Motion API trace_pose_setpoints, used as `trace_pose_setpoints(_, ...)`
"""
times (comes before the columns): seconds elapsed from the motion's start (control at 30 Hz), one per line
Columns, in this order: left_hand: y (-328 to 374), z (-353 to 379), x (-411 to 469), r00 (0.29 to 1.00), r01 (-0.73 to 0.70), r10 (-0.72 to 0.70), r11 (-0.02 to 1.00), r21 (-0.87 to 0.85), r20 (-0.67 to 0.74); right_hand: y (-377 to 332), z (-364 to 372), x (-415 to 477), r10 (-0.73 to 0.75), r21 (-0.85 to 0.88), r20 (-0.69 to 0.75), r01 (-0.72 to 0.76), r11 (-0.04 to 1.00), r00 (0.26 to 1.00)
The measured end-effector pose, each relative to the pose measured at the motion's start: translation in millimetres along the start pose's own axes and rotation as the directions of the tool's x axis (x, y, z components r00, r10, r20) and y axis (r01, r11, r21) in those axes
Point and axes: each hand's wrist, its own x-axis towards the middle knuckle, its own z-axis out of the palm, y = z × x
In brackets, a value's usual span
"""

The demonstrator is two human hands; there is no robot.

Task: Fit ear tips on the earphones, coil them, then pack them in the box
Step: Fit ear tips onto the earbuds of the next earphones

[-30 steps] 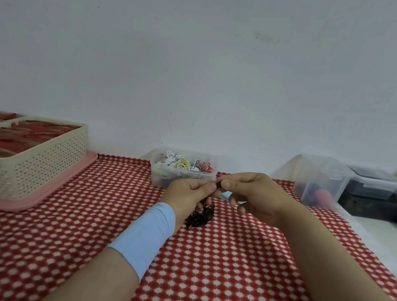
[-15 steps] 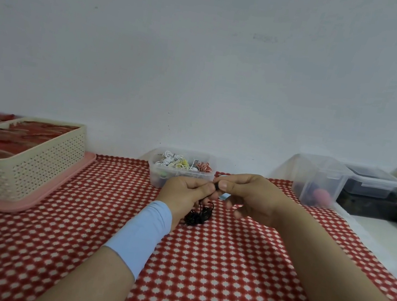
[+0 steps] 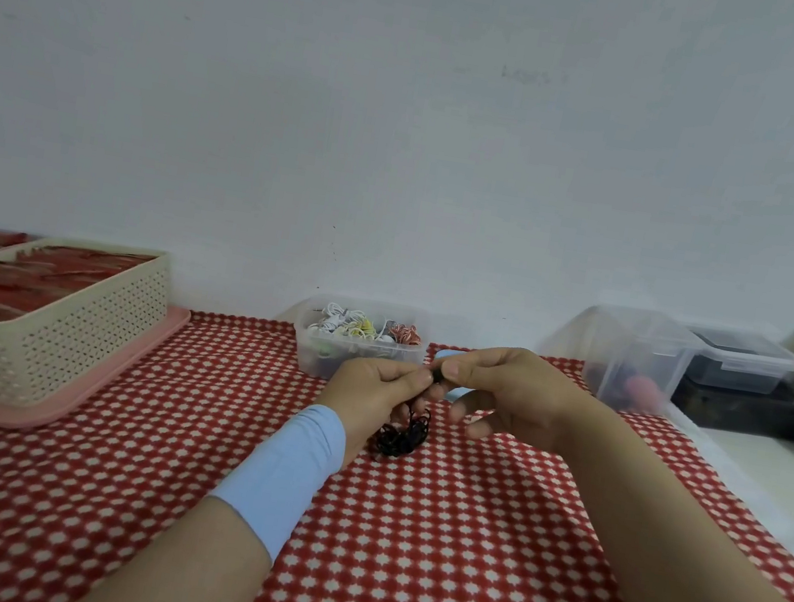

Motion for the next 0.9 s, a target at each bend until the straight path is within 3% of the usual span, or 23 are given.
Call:
trace_pose_setpoints(0.37, 0, -5, 0, 0.999, -0.024, 0.024, 1.000, 0.019, -0.023, 1, 10, 0, -0.095, -0.106, -0.036, 0.091, 0.990, 0.995)
trace_pose_setpoints(0.67, 0, -4, -3, 0.998, -0.047, 0.054, 0.985, 0.169, -0.034, -2, 11, 1, 0.020, -0.149, -0.073, -0.031, 0.988, 0.997)
trace_pose_setpoints(0.9, 1, 3, 3, 0.993, 0.109, -0.099, 0.983, -0.150, 0.071, -2, -2, -4, 0.020, 0.014, -0.034, -0.020, 1.000, 0.999)
